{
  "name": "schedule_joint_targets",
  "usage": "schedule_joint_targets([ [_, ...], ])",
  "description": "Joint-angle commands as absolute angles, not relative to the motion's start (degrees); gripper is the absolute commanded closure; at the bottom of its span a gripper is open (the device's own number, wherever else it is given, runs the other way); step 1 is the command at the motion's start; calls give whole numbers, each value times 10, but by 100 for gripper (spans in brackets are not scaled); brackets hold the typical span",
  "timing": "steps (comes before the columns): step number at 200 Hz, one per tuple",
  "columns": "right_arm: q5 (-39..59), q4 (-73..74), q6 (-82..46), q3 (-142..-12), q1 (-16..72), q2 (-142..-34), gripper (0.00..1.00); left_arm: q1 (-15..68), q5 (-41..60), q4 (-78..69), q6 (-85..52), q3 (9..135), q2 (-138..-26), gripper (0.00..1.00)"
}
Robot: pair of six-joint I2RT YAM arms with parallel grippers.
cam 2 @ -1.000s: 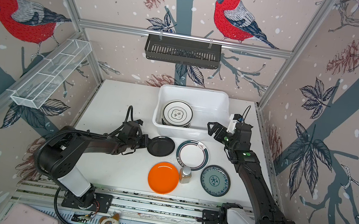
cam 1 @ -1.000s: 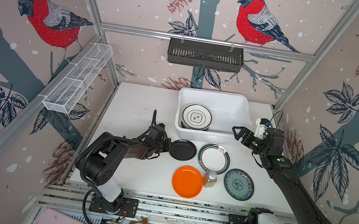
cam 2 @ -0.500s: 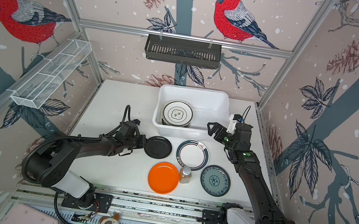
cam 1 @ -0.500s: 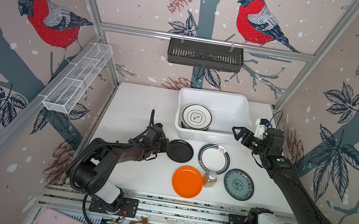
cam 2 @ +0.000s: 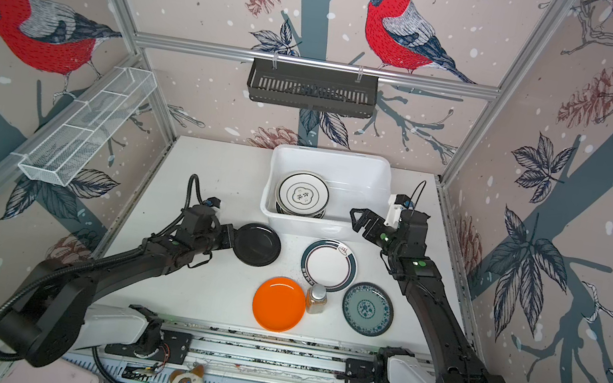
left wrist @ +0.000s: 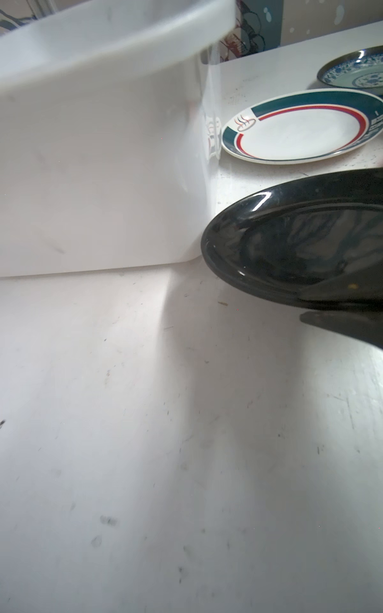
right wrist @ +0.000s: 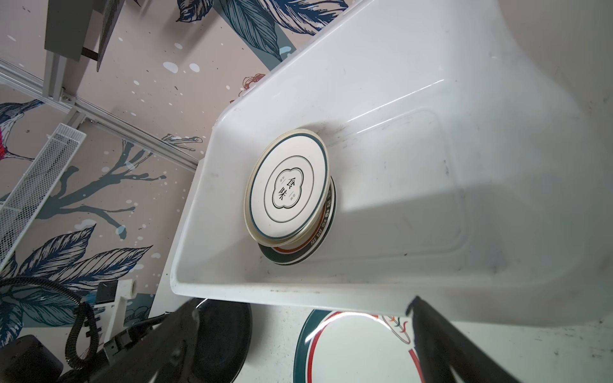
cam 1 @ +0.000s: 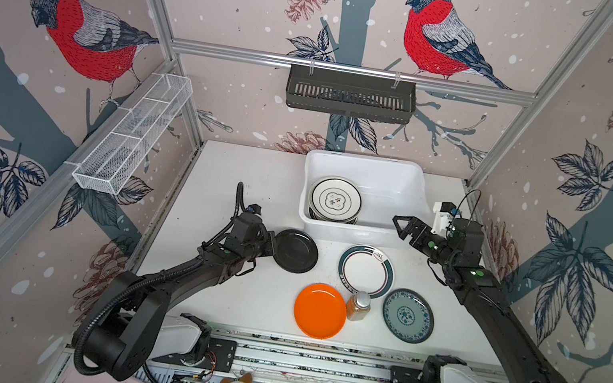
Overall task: Place the plates into the plastic bin on the countertop
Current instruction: 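Lift the black plate upright with the left gripper toward the right gripper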
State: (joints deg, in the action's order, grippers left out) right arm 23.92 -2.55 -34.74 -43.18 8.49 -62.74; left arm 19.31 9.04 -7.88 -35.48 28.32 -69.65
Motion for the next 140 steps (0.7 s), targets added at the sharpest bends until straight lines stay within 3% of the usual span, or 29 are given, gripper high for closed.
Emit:
schedule_joint_targets([
  [1, 244, 1, -357, -437, 94, -628, 0, 179, 87, -72, -371, 278, -668, 100],
  [56, 231, 0, -351, -456, 130, -639, 0, 171, -16, -40, -356, 276, -579, 100],
  [140, 218, 3, -348, -484, 173, -663, 0, 167, -78, -15, -363, 280, -496, 100],
])
